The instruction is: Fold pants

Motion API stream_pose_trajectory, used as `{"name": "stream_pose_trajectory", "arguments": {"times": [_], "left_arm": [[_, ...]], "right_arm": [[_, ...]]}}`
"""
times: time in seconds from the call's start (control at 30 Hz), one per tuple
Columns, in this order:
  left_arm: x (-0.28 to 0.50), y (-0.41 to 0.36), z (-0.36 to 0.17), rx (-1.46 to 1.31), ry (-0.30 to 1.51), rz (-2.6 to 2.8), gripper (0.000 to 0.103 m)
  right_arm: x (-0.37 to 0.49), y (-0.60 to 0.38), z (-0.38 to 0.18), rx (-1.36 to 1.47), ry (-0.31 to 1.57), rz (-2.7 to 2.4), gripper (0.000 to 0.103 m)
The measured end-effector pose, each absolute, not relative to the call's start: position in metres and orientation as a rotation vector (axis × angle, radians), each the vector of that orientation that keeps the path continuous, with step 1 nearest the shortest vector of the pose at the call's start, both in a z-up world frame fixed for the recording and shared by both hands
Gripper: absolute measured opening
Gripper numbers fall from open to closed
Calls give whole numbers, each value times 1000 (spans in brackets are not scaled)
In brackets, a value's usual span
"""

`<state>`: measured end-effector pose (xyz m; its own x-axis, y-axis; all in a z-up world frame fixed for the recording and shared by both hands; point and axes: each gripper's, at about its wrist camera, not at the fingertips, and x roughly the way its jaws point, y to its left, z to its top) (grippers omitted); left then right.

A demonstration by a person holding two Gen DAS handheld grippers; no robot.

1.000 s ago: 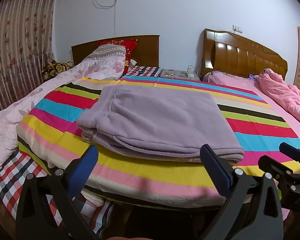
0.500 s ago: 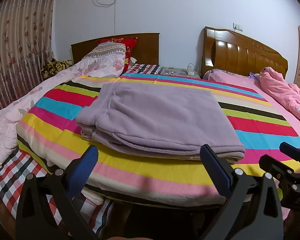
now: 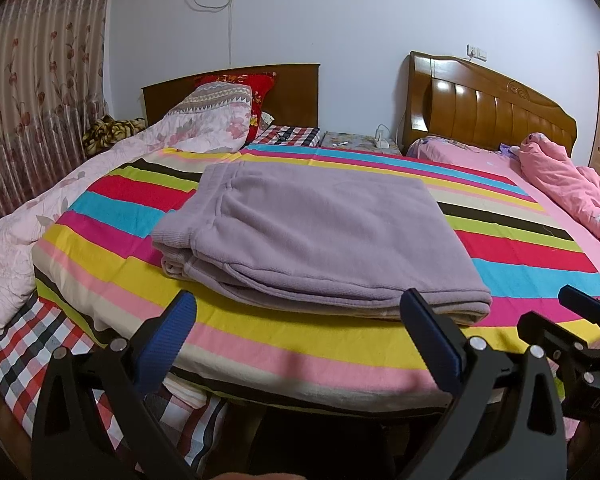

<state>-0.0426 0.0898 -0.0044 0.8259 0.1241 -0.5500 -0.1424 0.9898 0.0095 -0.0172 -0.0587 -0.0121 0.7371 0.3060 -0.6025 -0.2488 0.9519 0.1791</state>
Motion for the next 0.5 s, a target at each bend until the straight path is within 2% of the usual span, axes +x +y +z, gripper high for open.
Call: {"name": "stream_pose_trajectory", "arguments": {"times": [0.5], "left_arm": [[-43,91,-5,-29,584,142,102]], "right_arm": [[-18,-58,-12,90,679,305,92]]}}
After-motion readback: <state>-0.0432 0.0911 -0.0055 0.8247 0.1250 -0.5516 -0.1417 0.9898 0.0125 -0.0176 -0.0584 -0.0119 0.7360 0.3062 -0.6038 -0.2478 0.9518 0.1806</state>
